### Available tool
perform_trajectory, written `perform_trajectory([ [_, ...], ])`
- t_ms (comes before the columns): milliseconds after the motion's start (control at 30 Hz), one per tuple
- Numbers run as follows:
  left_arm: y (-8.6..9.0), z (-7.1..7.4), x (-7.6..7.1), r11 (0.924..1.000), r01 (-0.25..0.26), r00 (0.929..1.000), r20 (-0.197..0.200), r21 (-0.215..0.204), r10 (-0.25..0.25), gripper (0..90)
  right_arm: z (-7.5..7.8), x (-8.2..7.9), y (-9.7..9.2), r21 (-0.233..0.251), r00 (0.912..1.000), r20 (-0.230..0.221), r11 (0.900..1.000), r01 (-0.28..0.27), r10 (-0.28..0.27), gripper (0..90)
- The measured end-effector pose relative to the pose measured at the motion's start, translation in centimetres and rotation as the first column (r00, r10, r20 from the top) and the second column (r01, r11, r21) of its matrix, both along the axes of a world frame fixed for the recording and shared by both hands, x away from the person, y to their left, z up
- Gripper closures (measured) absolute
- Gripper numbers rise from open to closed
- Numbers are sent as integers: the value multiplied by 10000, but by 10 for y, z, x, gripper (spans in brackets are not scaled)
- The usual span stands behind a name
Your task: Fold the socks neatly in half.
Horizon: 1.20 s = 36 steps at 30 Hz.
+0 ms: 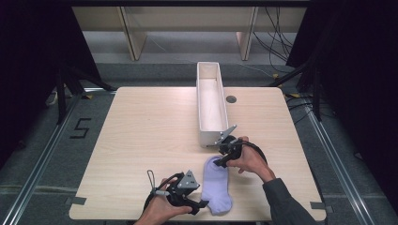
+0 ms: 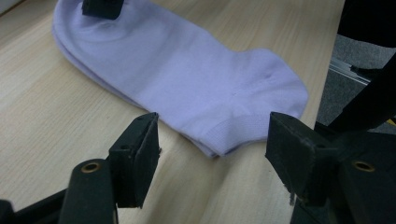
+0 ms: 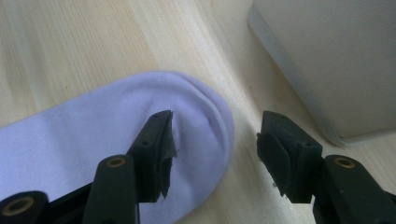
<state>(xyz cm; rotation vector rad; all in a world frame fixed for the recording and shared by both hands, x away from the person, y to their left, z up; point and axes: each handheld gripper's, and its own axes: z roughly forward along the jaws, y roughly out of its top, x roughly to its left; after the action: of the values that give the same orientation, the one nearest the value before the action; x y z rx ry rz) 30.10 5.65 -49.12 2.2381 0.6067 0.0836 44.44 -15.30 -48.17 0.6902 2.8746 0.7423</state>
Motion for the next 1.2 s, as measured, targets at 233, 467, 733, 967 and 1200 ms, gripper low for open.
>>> perform_trajectory([
  [233,-7,-3,-3,9997,224,9997,-48,-75,-224,351,-3,0,5,-60,9999,-151,10000,-68,67,485],
  [467,-12,-2,-4,9989,468,9989,11,-57,-468,371,-3,1,8,71,9990,-398,9997,-213,216,504],
  [733,-16,-10,-1,9981,601,9981,-141,93,-600,395,-2,0,9,196,9984,-526,9996,-211,221,503],
  [967,-18,-15,0,9969,707,9974,-169,342,-701,409,-4,3,9,212,9980,-367,9985,-504,512,532],
  [1200,-19,-15,1,9965,744,9970,-232,383,-736,415,-5,4,8,280,9968,-551,9980,-561,576,605],
])
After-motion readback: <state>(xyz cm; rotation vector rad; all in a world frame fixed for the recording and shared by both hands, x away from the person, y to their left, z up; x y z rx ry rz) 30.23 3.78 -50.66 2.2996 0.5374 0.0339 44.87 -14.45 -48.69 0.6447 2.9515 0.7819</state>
